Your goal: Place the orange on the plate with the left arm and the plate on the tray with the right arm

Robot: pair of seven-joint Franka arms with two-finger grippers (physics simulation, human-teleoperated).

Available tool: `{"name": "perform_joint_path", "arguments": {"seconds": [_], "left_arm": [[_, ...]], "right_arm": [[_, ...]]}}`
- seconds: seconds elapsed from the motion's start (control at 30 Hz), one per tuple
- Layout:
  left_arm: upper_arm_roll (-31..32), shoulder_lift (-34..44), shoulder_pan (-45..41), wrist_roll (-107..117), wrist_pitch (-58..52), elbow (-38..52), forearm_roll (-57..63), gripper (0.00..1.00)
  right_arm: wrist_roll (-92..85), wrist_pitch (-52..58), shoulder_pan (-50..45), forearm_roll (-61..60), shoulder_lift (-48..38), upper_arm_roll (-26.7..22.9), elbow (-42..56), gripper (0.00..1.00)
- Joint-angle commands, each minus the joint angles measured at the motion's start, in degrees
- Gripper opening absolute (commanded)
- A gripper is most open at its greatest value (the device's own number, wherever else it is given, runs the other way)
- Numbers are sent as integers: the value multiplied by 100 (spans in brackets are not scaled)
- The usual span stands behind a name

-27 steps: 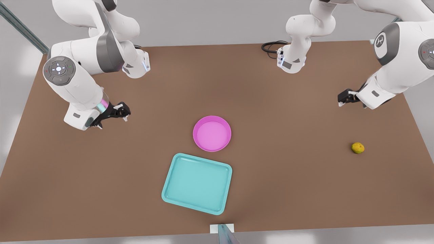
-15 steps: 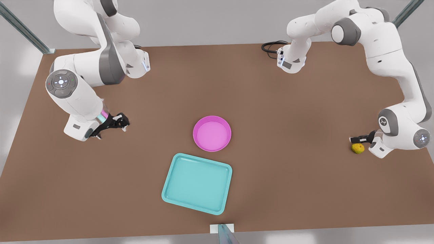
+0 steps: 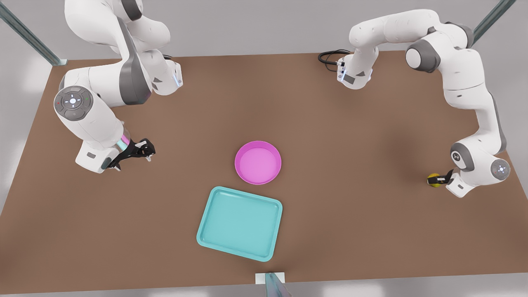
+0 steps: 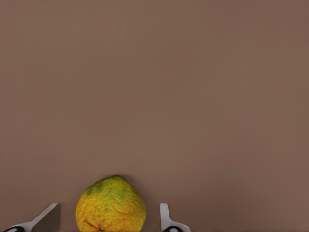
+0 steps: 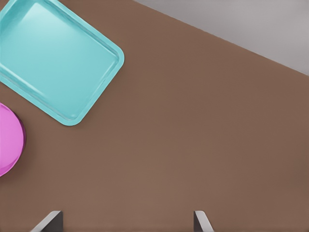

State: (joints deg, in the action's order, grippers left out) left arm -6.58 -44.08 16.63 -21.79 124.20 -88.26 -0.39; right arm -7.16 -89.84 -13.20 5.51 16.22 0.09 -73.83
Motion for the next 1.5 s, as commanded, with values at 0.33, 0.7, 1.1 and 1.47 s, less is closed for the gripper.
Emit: {"name": "perform_joint_path", "arguments": {"seconds": [0.33, 0.7, 1.1, 1.47], "left_arm": [[-1, -285, 113, -713, 202, 2, -5, 73], [140, 849, -3024, 2722, -1986, 721, -49, 67], [614, -1058, -5952, 7557, 456, 2840, -576, 68], [1159, -1137, -5917, 7610, -1047, 2524, -673, 100]], "right_arm": [[-75, -51, -7, -6, 48, -1, 9, 100], [-84, -51, -7, 64, 83, -1, 9, 100], [-66, -51, -77, 55, 83, 43, 18, 100], [-57, -51, -174, 46, 109, 52, 106, 100]]}}
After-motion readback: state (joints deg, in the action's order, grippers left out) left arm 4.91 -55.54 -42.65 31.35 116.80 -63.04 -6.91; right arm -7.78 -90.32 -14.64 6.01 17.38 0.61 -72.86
